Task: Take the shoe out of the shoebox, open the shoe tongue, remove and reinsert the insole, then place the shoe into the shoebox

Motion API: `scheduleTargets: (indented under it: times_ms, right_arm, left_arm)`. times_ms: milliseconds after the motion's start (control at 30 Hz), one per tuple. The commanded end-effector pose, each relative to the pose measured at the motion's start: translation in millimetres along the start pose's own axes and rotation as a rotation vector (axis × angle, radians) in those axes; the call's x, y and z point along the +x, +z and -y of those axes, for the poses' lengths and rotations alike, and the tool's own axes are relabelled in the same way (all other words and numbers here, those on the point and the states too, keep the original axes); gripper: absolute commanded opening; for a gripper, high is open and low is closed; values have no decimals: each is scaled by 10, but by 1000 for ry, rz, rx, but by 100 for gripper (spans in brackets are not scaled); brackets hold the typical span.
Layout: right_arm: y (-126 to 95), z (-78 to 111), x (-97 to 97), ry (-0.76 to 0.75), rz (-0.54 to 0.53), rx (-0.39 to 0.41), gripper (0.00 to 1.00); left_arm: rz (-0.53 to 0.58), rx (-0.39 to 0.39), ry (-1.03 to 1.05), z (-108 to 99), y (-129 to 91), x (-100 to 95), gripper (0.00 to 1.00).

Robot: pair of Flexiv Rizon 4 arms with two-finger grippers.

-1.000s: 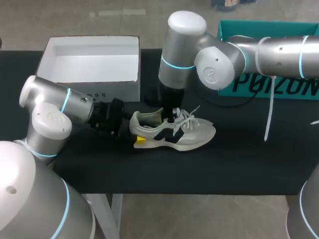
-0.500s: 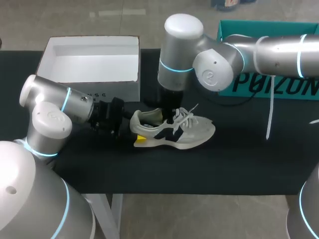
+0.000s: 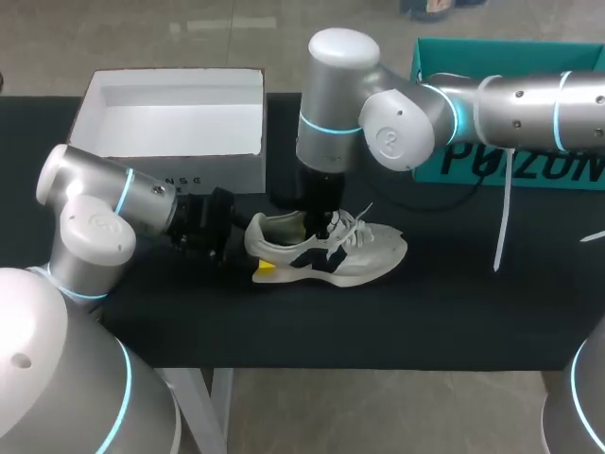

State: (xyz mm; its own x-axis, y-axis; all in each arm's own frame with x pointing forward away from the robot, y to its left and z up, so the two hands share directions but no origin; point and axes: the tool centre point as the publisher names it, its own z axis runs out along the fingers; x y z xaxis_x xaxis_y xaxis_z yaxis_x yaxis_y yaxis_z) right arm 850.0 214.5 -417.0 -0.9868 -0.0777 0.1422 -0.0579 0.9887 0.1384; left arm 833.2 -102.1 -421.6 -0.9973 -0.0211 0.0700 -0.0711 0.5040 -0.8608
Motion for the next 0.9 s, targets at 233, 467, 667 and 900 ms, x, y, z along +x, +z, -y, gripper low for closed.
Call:
scheduleTargets:
  times_ms: [233,467,667,900]
  right_arm:
    - [430,-56,57,42,-98,19,31]
    - [514,15,118,137,-127,2,0]
    - [473,114,151,214,-129,-33,0]
    - [199,222,123,231,-63,-81,0]
  left_arm:
    - [0,0,1,33,3,3,0]
    - [0,0,1,33,3,3,0]
    - [0,0,1,33,3,3,0]
    - [0,0,1,33,3,3,0]
